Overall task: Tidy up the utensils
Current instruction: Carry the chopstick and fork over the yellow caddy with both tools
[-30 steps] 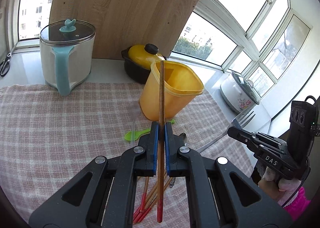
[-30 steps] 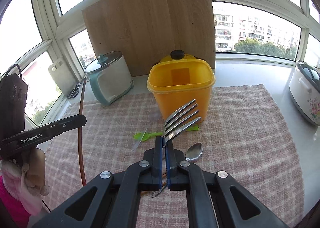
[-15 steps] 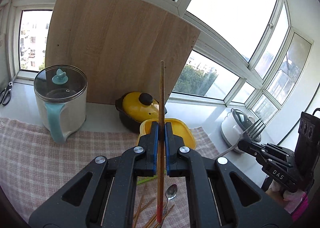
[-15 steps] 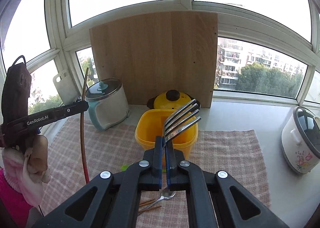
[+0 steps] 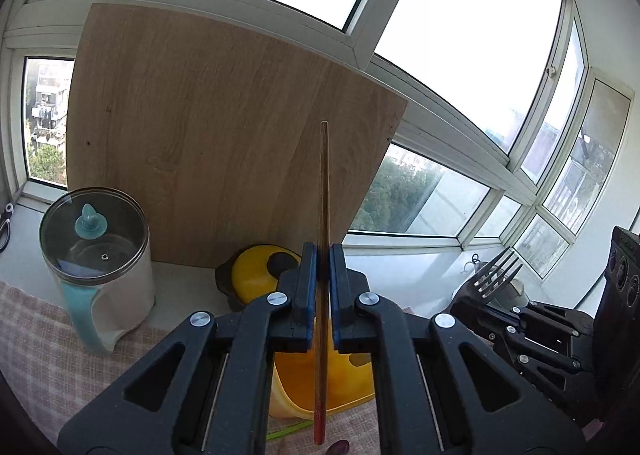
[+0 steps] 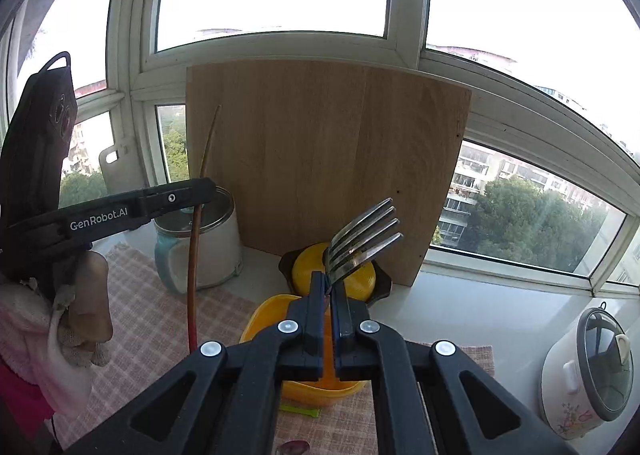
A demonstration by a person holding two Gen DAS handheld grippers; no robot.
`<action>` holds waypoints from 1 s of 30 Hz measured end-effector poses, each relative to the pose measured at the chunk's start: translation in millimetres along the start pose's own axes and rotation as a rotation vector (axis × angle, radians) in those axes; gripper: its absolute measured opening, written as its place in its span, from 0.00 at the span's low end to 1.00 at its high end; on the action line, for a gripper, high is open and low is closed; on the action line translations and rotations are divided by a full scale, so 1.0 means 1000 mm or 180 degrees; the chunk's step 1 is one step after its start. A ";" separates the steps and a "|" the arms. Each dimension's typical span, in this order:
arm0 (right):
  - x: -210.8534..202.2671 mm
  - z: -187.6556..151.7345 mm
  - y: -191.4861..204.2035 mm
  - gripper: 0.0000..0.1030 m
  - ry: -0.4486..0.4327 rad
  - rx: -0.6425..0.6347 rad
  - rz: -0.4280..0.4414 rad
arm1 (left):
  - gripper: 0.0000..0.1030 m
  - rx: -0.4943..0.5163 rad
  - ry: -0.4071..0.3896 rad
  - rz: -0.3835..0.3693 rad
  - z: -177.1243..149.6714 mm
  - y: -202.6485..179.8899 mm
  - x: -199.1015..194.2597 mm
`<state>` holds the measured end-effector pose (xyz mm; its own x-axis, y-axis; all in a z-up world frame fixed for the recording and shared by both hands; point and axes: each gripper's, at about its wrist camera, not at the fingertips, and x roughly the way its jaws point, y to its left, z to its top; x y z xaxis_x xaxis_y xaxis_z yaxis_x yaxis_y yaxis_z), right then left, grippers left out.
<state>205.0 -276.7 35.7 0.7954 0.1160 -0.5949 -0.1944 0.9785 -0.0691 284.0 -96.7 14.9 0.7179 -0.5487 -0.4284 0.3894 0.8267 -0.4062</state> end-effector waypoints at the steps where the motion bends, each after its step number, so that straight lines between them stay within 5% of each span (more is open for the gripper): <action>1: 0.005 0.001 -0.003 0.00 0.0006 0.0006 0.0007 | 0.03 -0.0009 0.0009 -0.0004 0.001 0.000 0.005; 30: 0.081 -0.030 -0.050 0.00 0.0345 0.0236 0.0076 | 0.03 0.0205 0.0051 0.0316 -0.043 -0.013 0.075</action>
<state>261.5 -321.0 -32.7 0.7236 0.1242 -0.6789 -0.1663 0.9861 0.0032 307.8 -154.4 -46.8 0.7457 -0.4651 -0.4771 0.3533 0.8831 -0.3087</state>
